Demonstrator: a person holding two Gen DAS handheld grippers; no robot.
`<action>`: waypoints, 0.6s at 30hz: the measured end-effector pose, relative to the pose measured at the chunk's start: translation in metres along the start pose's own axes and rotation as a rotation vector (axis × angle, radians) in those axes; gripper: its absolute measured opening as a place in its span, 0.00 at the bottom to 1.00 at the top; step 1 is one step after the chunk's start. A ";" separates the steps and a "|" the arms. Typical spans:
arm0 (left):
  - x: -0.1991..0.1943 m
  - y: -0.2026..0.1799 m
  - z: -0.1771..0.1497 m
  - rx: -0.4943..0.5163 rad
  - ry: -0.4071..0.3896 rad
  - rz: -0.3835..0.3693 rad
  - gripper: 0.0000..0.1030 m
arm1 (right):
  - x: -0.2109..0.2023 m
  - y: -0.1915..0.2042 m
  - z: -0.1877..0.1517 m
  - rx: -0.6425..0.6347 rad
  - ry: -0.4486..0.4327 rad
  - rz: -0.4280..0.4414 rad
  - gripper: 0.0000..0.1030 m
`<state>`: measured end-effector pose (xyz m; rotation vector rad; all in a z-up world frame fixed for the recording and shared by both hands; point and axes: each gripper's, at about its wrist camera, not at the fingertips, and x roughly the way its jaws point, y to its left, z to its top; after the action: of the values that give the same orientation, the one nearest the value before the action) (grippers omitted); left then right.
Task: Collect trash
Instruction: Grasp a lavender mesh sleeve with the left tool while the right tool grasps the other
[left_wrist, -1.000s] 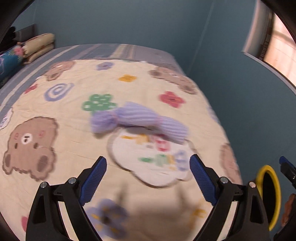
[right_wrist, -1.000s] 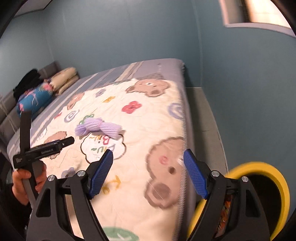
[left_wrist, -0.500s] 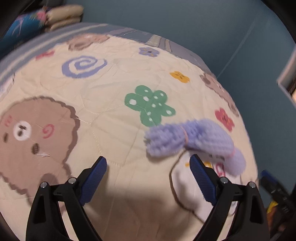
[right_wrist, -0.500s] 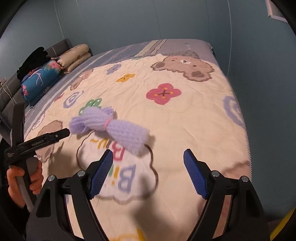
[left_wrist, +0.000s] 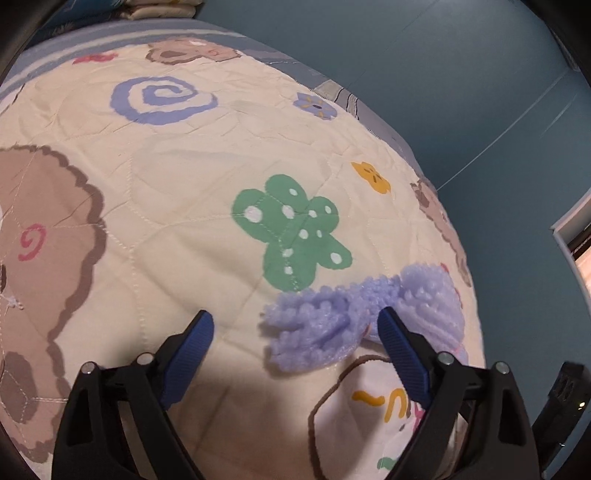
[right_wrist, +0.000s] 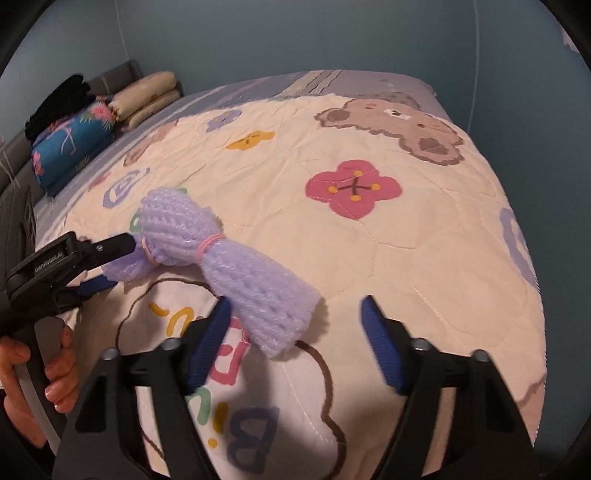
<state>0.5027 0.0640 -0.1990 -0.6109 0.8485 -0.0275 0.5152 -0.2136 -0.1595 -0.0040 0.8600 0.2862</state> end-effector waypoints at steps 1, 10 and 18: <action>0.003 -0.006 -0.002 0.025 -0.002 0.018 0.65 | 0.003 0.002 0.000 -0.011 0.007 -0.001 0.48; 0.007 -0.022 -0.013 0.117 -0.030 0.054 0.23 | 0.003 0.009 -0.001 -0.025 0.018 0.009 0.24; -0.012 -0.015 -0.012 0.083 -0.006 -0.019 0.22 | -0.029 -0.013 -0.004 0.054 0.000 0.024 0.23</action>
<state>0.4896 0.0487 -0.1894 -0.5410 0.8318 -0.0776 0.4974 -0.2341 -0.1421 0.0569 0.8680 0.2856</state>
